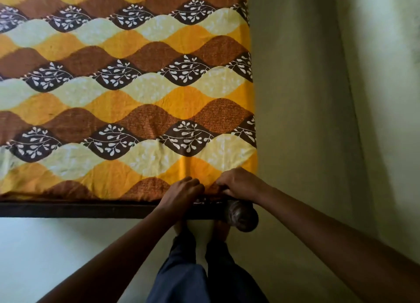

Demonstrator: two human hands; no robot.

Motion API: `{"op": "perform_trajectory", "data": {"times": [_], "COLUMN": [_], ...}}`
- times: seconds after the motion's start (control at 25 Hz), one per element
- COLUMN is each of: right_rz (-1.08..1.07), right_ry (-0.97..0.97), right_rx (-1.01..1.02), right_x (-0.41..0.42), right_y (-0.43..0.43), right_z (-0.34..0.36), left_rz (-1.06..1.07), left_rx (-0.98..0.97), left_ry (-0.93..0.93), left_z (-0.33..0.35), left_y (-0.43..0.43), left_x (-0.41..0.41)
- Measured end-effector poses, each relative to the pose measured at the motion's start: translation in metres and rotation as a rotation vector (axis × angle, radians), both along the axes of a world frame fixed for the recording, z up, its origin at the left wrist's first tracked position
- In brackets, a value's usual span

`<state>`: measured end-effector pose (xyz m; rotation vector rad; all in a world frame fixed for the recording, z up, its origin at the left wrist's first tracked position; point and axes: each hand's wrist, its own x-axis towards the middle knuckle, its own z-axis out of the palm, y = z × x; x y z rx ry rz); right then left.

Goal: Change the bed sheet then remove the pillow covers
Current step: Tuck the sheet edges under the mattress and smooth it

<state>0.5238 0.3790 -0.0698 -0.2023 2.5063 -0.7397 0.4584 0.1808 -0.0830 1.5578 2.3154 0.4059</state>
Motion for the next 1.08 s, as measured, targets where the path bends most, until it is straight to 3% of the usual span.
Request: {"op": "perform_trajectory", "data": {"times": [0.28, 0.44, 0.56, 0.68, 0.8, 0.92, 1.08], "right_rz": [0.071, 0.236, 0.344, -0.02, -0.412, -0.33, -0.149], "right_ry": [-0.139, -0.257, -0.327, -0.316, -0.009, 0.196, 0.316], "right_rx": [0.016, 0.16, 0.186, -0.148, -0.309, -0.081, 0.314], "right_x": [-0.01, -0.016, -0.02, -0.026, -0.058, -0.114, -0.161], "right_y": [-0.001, -0.016, -0.02, -0.015, -0.027, -0.042, -0.051], "right_z": [0.009, 0.005, 0.012, 0.024, 0.021, -0.006, -0.056], "left_rz": [0.076, 0.113, 0.263, 0.441, 0.697, 0.851, 0.919], "left_rx": [-0.009, -0.27, -0.435, -0.242, -0.005, -0.067, -0.261], "left_ry": [-0.299, -0.496, -0.615, -0.53, -0.189, 0.019, 0.033], "left_z": [0.003, 0.014, 0.028, 0.042, 0.026, -0.008, -0.036], "left_y": [-0.008, -0.002, 0.006, -0.013, -0.037, -0.058, -0.093], "left_x": [0.002, 0.007, 0.001, -0.01, -0.029, -0.067, -0.094]}}
